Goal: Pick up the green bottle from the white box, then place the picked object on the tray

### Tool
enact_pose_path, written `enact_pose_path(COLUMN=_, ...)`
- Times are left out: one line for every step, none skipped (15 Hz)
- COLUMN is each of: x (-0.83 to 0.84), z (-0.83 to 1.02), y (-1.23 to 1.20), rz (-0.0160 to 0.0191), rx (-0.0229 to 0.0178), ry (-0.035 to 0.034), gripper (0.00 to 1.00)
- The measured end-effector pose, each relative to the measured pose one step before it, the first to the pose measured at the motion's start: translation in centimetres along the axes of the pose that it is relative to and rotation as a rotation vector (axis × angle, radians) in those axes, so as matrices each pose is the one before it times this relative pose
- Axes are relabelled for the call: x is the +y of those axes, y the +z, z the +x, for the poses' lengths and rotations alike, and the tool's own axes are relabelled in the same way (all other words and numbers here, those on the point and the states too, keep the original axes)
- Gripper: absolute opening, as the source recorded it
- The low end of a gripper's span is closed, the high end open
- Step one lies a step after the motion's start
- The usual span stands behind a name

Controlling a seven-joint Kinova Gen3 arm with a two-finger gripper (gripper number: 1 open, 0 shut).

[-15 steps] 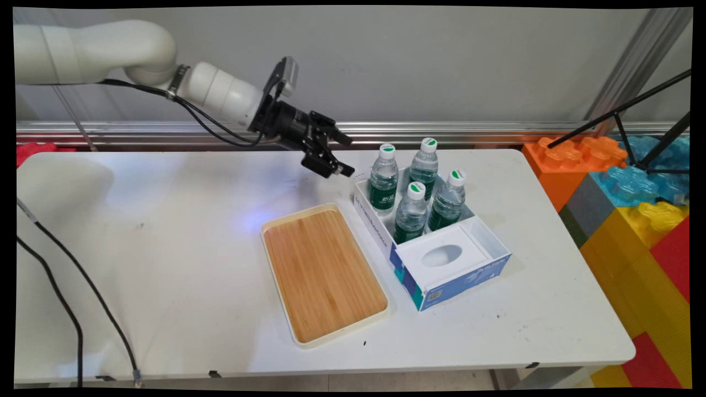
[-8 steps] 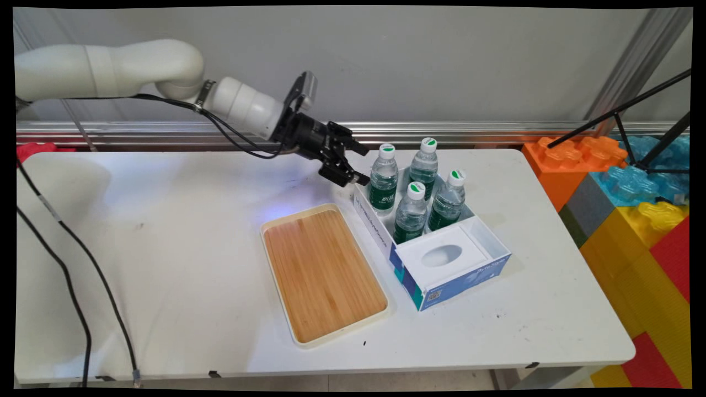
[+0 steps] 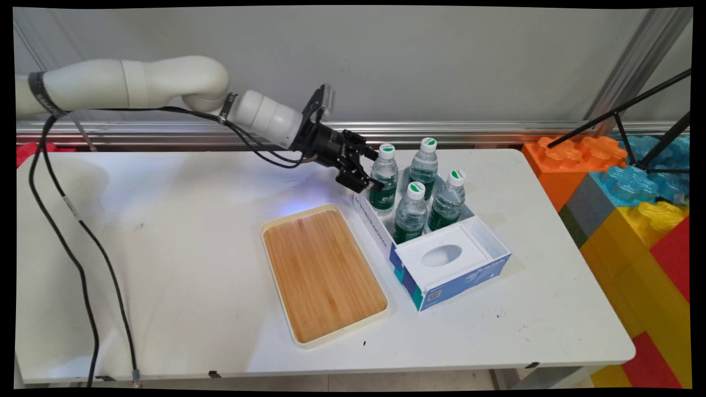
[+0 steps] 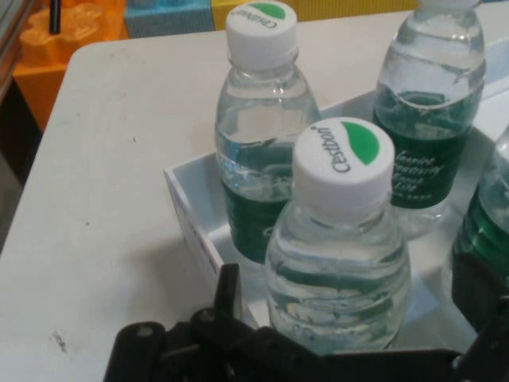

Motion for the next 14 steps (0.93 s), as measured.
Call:
enact_pose_path(x=-0.028, z=-0.037, y=0.301, rz=0.00045, rx=0.00140, ry=0.00029, gripper=1.00)
enact_pose_path(x=-0.009, z=-0.006, y=0.200, rz=0.00015, rx=0.00102, ry=0.00045, gripper=1.00)
enact_pose_path(x=-0.019, z=-0.010, y=0.367, rz=-0.00037, rx=0.00133, ry=0.00065, gripper=1.00)
enact_pose_path(x=-0.008, z=0.009, y=0.265, rz=0.00068, rx=0.00113, ry=0.00061, gripper=1.00)
enact_pose_path(x=0.007, z=-0.004, y=0.129, rz=0.00088, rx=0.00077, ry=0.00083, gripper=1.00)
enact_pose_path(x=0.011, z=0.027, y=0.199, rz=0.00103, rx=0.00145, ry=0.00245, gripper=1.00)
enact_pose_path(x=0.009, z=0.024, y=0.188, rz=0.00123, rx=0.00069, ry=0.00417, gripper=0.00)
enact_pose_path(x=0.037, z=0.018, y=0.136, rz=0.00104, rx=0.00017, ry=0.00429, gripper=0.00)
enact_pose_path(x=0.043, z=-0.008, y=0.065, rz=0.00029, rx=-0.00114, ry=0.00299, gripper=0.00)
enact_pose_path(x=0.049, z=-0.020, y=0.024, rz=0.00119, rx=-0.00103, ry=0.00229, gripper=0.00)
enact_pose_path(x=0.068, z=0.023, y=0.018, rz=0.00052, rx=-0.00072, ry=0.00232, gripper=0.00)
enact_pose_path(x=0.128, z=0.077, y=-0.086, rz=0.00004, rx=0.00103, ry=-0.00190, gripper=0.00)
enact_pose_path(x=0.170, z=0.129, y=-0.076, rz=-0.00196, rx=0.00284, ry=-0.00371, gripper=0.00)
enact_pose_path(x=0.162, z=0.192, y=-0.327, rz=-0.00003, rx=0.00566, ry=-0.00614, gripper=0.00)
